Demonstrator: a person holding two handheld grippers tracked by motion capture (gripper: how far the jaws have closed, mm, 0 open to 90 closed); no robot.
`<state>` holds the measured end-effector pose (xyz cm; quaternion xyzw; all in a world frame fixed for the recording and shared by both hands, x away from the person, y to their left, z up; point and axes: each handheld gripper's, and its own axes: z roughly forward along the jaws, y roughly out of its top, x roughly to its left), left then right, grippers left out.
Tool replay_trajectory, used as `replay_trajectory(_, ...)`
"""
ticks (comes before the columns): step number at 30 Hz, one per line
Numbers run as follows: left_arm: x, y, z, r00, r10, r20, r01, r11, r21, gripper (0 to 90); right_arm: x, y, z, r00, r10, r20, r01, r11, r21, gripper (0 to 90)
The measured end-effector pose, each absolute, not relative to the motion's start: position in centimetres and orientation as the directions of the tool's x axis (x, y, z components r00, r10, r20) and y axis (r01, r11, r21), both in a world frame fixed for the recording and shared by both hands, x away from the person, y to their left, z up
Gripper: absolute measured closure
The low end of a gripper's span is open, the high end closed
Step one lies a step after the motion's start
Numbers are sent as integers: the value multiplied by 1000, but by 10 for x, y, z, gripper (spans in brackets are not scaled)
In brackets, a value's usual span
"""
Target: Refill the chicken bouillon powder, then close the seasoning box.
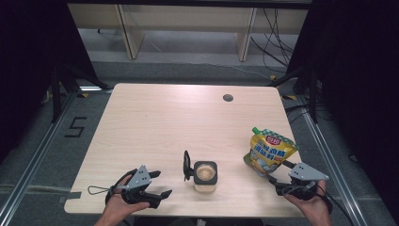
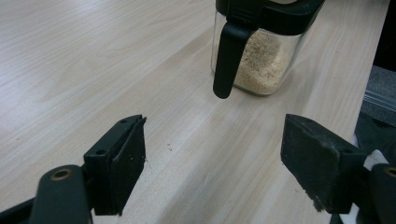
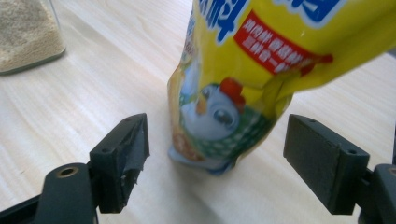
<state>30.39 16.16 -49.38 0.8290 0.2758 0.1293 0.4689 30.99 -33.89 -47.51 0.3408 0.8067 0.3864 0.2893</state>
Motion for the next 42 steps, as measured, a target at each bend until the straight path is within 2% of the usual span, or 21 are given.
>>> replay_trajectory(12,304,161,-494,811,583,-46,345,-414,842,217,291,-334,-477,-608,768,-201,359,491,793,228)
replay_trajectory(14,304,161,-494,812,581,-51,347,-410,843,218,286,-331,-478,-599,784,-165,389,465,795,227)
replay_trajectory(16,304,161,-494,808,586,-57,353,-406,843,218,285,-330,-478,-605,777,-176,380,475,794,223)
replay_trajectory(18,305,162,-493,819,573,-26,325,-427,843,218,284,-330,-478,-619,763,-186,365,489,792,221)
replay_trajectory(22,304,162,-493,803,593,-55,350,-395,849,216,281,-327,-479,-620,761,-189,374,499,781,215)
replay_trajectory(32,307,162,-488,806,591,-39,333,-397,856,228,277,-326,-480,-627,753,-201,383,522,762,216)
replay_trajectory(35,305,161,-488,807,588,-63,345,-383,857,288,276,-325,-479,-620,760,-196,393,517,760,218)
replay_trajectory(39,306,159,-482,818,572,-61,330,-381,863,500,276,-325,-479,-623,756,-202,387,523,759,222)
replay_trajectory(40,304,157,-481,812,576,-95,353,-354,866,554,276,-325,-480,-623,755,-202,386,522,760,224)
replay_trajectory(42,304,155,-478,813,578,-72,335,-363,869,690,276,-325,-479,-622,758,-197,388,517,763,225)
